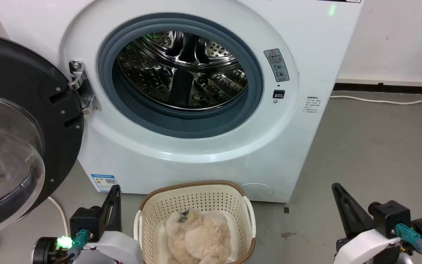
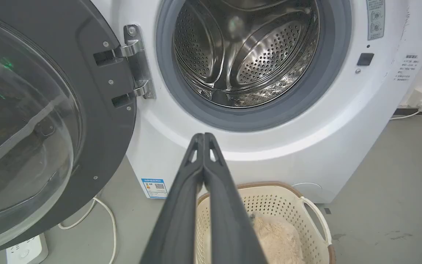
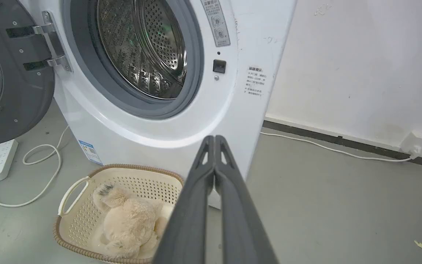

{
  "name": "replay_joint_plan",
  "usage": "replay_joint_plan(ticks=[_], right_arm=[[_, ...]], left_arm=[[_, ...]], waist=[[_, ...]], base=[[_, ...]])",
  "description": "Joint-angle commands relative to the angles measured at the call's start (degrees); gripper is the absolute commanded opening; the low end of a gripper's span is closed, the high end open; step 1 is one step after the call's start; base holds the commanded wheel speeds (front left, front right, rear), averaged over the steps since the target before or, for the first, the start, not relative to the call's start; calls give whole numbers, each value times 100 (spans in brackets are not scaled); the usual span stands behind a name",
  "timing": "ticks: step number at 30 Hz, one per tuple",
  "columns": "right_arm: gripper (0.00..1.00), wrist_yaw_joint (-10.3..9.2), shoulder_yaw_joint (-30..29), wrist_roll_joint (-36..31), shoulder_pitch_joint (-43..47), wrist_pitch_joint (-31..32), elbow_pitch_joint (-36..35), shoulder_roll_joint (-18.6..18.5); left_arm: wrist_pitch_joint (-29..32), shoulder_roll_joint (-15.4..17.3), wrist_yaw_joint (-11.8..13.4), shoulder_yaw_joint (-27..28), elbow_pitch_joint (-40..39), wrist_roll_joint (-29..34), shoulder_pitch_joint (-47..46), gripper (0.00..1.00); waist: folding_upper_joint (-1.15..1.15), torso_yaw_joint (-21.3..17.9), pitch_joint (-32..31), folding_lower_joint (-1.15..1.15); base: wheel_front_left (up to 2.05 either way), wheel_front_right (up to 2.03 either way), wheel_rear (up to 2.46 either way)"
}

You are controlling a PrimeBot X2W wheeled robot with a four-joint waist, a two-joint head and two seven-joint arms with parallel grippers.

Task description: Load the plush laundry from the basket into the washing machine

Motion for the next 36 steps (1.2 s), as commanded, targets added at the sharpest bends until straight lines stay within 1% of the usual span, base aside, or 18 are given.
replay_joint_plan(ticks=[1, 36], right_arm=[[0, -4, -7, -28, -64, 3, 1, 8], [0, -4, -7, -28, -64, 3, 1, 8]], left_arm=[[2, 0, -25, 1, -24, 15, -85, 0], [2, 0, -25, 1, -24, 15, -85, 0]], waist=[[0, 0, 0, 0], [0, 0, 0, 0]], base=[[0, 0, 0], [0, 0, 0]])
